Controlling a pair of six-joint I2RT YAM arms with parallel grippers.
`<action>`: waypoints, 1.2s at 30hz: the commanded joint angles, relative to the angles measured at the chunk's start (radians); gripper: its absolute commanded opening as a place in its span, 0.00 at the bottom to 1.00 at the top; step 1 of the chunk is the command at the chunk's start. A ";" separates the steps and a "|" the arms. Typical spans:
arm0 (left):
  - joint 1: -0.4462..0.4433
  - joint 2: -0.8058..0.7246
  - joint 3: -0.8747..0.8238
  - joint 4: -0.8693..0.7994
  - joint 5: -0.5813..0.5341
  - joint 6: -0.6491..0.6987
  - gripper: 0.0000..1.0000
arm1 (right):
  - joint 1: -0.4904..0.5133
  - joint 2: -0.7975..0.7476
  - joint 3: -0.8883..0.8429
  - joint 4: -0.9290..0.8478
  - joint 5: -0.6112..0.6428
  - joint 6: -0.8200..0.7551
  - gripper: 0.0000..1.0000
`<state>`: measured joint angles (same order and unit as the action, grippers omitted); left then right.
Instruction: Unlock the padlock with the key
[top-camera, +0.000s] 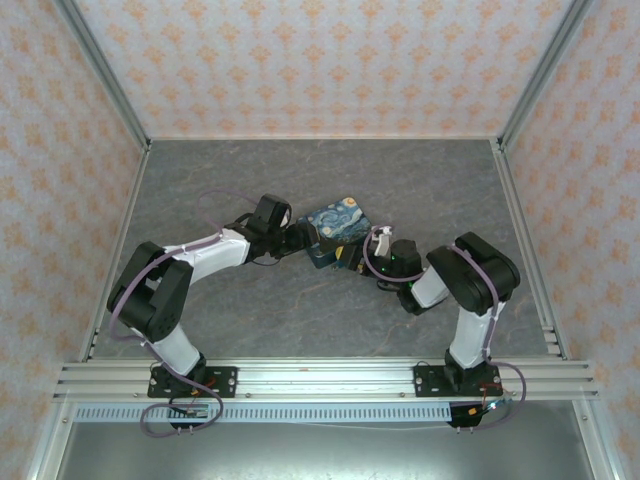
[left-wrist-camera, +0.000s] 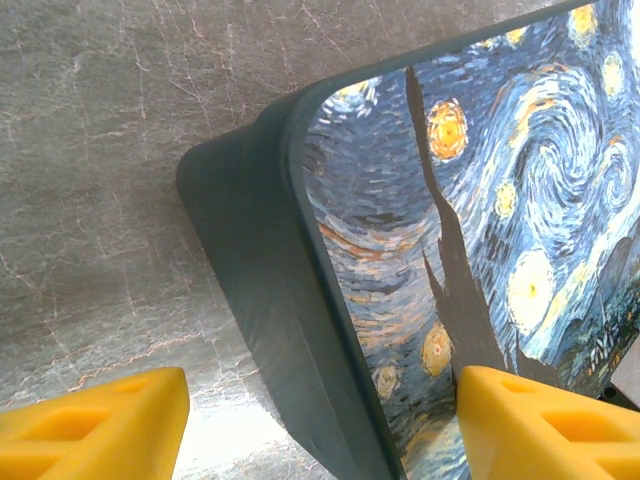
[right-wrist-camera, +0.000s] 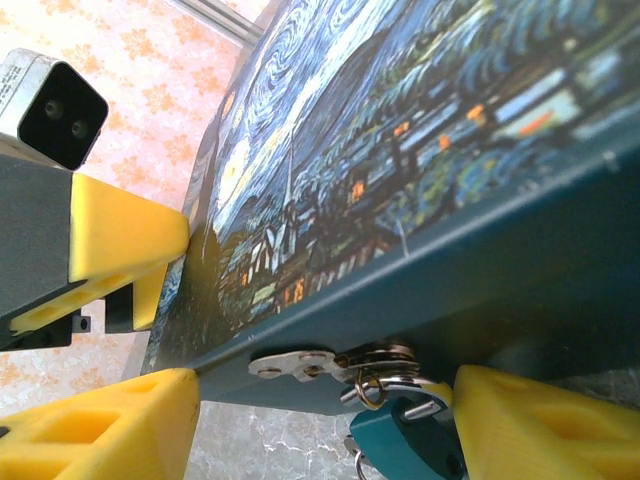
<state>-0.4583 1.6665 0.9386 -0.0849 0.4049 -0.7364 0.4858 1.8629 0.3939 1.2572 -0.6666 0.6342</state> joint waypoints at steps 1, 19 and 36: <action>-0.012 0.025 -0.035 -0.151 -0.050 0.006 0.71 | 0.008 0.031 0.029 0.074 -0.010 0.018 0.67; -0.012 0.027 -0.033 -0.158 -0.061 0.006 0.71 | 0.008 -0.008 -0.004 0.066 -0.028 0.009 0.43; -0.012 0.028 -0.031 -0.162 -0.067 0.005 0.71 | 0.008 -0.025 -0.020 0.038 -0.023 0.005 0.24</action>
<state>-0.4614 1.6650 0.9394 -0.0883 0.3885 -0.7364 0.4858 1.8767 0.3813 1.2537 -0.6773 0.6567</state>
